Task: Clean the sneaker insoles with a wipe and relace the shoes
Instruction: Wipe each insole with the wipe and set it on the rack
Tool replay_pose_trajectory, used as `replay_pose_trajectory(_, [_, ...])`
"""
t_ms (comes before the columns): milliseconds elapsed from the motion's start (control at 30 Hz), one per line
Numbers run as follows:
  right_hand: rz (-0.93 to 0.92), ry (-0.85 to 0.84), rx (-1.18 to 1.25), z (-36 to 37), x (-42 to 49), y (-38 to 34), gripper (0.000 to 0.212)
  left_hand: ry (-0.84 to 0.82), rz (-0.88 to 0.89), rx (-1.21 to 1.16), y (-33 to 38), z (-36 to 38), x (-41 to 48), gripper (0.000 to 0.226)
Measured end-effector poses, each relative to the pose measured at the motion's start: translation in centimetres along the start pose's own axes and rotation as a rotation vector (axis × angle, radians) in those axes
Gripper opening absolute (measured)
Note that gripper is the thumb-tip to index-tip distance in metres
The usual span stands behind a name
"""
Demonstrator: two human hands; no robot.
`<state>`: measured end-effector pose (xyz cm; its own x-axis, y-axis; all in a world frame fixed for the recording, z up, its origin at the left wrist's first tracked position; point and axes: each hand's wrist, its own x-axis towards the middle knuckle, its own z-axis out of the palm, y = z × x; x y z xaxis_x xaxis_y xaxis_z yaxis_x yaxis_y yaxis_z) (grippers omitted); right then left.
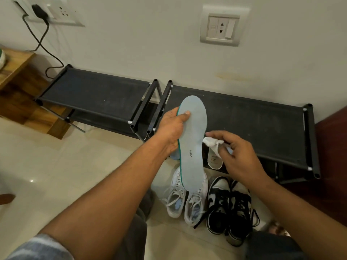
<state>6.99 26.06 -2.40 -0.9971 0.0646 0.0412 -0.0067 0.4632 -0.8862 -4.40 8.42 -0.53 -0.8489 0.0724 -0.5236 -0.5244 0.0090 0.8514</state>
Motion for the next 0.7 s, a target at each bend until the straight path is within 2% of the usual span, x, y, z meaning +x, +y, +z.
replay_pose_trajectory(100, [0.246, 0.012, 0.167, -0.4, 0.2, 1.2, 0.034, -0.011, -0.011, -0.01, 0.0, 0.1, -0.2, 0.018])
replay_pose_trajectory(200, [0.414, 0.026, 0.133, -0.6, 0.4, 2.4, 0.037, -0.027, -0.019, -0.02, 0.0, 0.3, -0.3, 0.018])
replay_pose_trajectory(267, [0.498, -0.031, 0.149, -0.4, 0.4, 2.6, 0.035, -0.031, -0.025, -0.017, 0.0, 0.4, -0.4, 0.018])
replay_pose_trajectory(367, [0.627, -0.113, 0.3, -0.2, 0.3, 2.1, 0.036, -0.036, -0.026, -0.022, -0.4, 0.8, -0.4, 0.02])
replay_pose_trajectory(467, [0.58, -0.234, 0.359, 0.1, -0.1, 1.5, 0.041, -0.033, -0.018, -0.012, -0.8, 1.2, -0.6, 0.02])
replay_pose_trajectory(567, [0.466, -0.344, 0.408, 0.7, -0.9, 0.9, 0.026, -0.041, -0.004, -0.012, -1.0, 1.4, -0.8, 0.018])
replay_pose_trajectory(700, [0.4, -0.361, 0.394, 1.4, -1.4, 1.3, 0.02, -0.067, 0.012, -0.015, -1.0, 1.4, -1.2, 0.019])
